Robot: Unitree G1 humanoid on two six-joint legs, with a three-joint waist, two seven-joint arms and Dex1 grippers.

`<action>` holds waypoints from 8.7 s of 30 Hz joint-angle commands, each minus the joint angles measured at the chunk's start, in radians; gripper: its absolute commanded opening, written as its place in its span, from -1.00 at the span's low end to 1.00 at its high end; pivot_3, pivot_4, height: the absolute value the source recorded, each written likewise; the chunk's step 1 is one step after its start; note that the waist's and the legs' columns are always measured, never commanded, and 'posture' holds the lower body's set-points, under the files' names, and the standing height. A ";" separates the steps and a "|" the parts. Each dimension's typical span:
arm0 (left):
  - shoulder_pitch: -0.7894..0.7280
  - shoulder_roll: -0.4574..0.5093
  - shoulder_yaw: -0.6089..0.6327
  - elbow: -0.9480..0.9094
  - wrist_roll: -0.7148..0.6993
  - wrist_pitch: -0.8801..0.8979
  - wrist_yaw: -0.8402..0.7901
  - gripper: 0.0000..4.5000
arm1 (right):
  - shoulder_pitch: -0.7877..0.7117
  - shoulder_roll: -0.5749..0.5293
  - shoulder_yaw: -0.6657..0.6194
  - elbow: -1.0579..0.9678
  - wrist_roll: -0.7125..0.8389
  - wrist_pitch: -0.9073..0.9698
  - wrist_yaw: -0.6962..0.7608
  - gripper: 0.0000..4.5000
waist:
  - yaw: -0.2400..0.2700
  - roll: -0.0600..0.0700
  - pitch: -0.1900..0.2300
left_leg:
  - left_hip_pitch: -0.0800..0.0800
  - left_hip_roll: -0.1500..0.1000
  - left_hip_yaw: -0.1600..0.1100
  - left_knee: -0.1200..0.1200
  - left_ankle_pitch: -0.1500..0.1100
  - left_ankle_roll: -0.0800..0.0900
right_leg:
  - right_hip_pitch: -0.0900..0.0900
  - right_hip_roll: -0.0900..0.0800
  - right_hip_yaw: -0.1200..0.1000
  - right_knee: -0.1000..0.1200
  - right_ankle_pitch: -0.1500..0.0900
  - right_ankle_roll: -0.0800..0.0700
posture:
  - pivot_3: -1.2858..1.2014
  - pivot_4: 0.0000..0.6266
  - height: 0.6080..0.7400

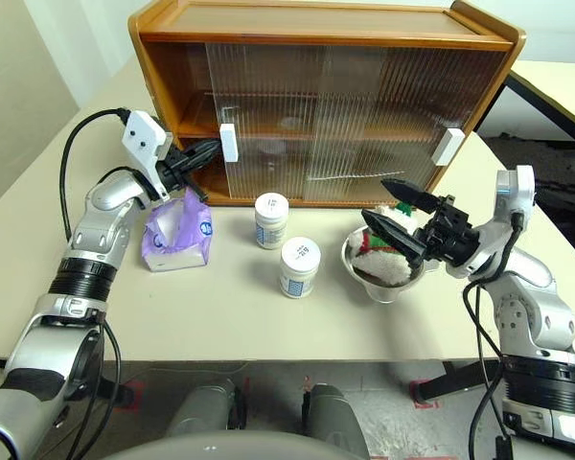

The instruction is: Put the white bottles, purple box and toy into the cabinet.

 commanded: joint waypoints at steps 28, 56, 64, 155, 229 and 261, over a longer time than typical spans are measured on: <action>-0.128 -0.165 -0.114 0.129 0.065 -0.087 -0.102 -0.98 | 0.049 -0.017 -0.015 -0.091 0.035 0.010 -0.041 1.00 | -0.103 0.001 0.001 | 0.001 -0.002 0.000 0.000 0.003 0.006 | 0.001 0.001 0.004 0.000 -0.001 0.005 | 0.03 -1.00 1.00; 0.492 0.420 0.403 -0.491 -0.521 1.071 -0.087 0.83 | -0.122 0.002 0.127 0.034 -0.032 -0.002 0.051 1.00 | -0.039 0.004 0.005 | 0.002 -0.001 -0.003 0.000 0.000 0.000 | 0.000 -0.004 -0.003 0.002 -0.002 0.000 | 0.13 -1.00 1.00; 0.450 0.312 0.384 -0.436 -0.550 1.223 0.027 0.99 | -0.102 0.009 0.127 0.024 -0.041 -0.002 0.046 1.00 | -0.025 0.005 0.005 | 0.002 -0.001 -0.005 -0.001 -0.001 -0.001 | 0.000 -0.011 -0.005 0.002 -0.002 -0.001 | 0.13 -1.00 1.00; -0.141 -0.330 0.427 -0.247 -0.766 0.794 0.683 0.98 | -0.080 0.189 0.188 -0.084 -0.031 -0.079 -0.100 1.00 | -0.011 0.005 0.005 | -0.005 -0.004 -0.026 0.000 0.000 -0.006 | 0.005 -0.002 -0.024 -0.001 -0.004 -0.005 | 0.10 -1.00 1.00; 0.318 0.112 -0.014 -0.474 -0.270 0.560 -0.082 1.00 | -0.092 0.152 0.188 -0.058 -0.045 -0.061 -0.118 1.00 | -0.039 0.010 0.008 | 0.001 -0.003 -0.027 0.000 0.000 -0.007 | 0.010 -0.005 -0.025 0.001 -0.006 -0.007 | 0.11 -1.00 1.00; 0.213 -0.151 -0.189 -0.002 0.017 0.258 -0.023 1.00 | -0.083 0.121 0.175 -0.075 -0.042 -0.039 -0.127 1.00 | -0.023 0.011 0.009 | -0.001 -0.002 -0.027 -0.001 0.002 -0.002 | 0.008 -0.004 -0.025 0.000 -0.007 -0.007 | 0.08 -1.00 1.00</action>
